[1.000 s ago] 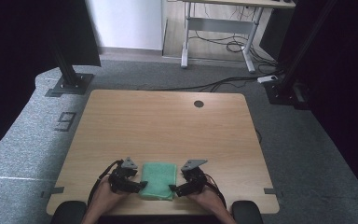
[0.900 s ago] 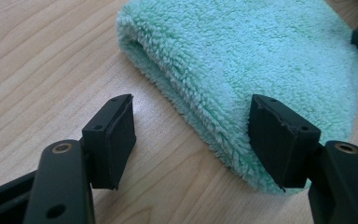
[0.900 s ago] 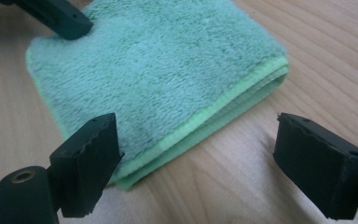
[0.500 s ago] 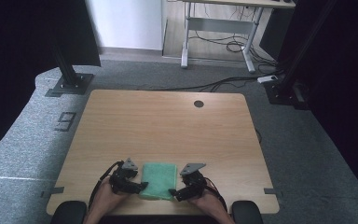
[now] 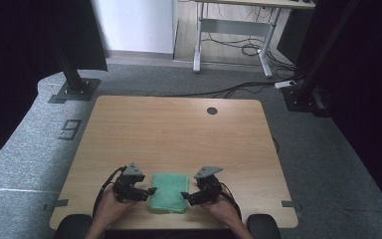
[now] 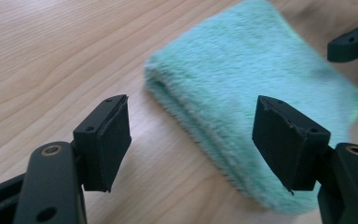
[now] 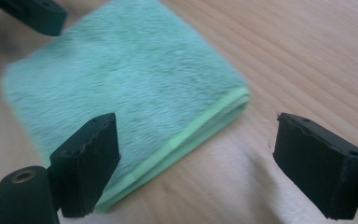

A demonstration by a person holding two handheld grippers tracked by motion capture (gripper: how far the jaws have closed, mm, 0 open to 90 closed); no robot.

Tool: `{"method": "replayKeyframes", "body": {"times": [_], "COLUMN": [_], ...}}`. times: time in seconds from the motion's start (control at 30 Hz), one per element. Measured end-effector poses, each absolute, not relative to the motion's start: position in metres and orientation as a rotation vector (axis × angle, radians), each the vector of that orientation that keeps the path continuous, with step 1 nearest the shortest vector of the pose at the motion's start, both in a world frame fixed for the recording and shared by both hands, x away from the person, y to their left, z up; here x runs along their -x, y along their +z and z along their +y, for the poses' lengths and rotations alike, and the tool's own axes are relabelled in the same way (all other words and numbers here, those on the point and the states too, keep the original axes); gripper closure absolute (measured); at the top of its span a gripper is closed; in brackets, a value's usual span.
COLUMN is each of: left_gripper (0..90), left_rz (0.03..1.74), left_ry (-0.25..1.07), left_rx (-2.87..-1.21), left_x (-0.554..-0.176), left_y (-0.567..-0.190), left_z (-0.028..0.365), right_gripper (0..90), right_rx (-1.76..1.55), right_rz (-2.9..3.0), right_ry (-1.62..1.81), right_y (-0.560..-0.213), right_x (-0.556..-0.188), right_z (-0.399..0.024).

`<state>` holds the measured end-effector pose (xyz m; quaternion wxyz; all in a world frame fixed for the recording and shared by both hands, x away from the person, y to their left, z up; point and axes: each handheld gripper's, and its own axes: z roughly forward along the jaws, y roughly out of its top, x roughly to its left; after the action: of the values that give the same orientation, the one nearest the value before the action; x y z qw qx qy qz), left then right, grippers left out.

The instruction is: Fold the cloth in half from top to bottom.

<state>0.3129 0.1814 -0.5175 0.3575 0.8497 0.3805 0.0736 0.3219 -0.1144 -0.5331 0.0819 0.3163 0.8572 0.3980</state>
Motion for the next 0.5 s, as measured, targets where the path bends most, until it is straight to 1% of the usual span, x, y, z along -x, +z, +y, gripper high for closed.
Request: {"method": "replayKeyframes", "body": {"times": [0.3, 0.5], "left_gripper": [19.5, 15.1], "left_rz": [0.993, 0.994], "left_ry": [0.287, 0.299], "left_rx": [-2.233, -2.226], "left_x": [-0.311, -0.313], "left_y": [-0.539, -0.543], "left_z": [0.176, 0.174], "right_gripper": [13.5, 13.5], "right_rx": [-1.0, -0.982], "right_rz": [2.524, 2.515], "right_ry": [1.099, 1.07], "right_y": [-0.547, -0.547], "right_x": [-0.327, -0.327], "right_z": [-0.113, -0.111]}}
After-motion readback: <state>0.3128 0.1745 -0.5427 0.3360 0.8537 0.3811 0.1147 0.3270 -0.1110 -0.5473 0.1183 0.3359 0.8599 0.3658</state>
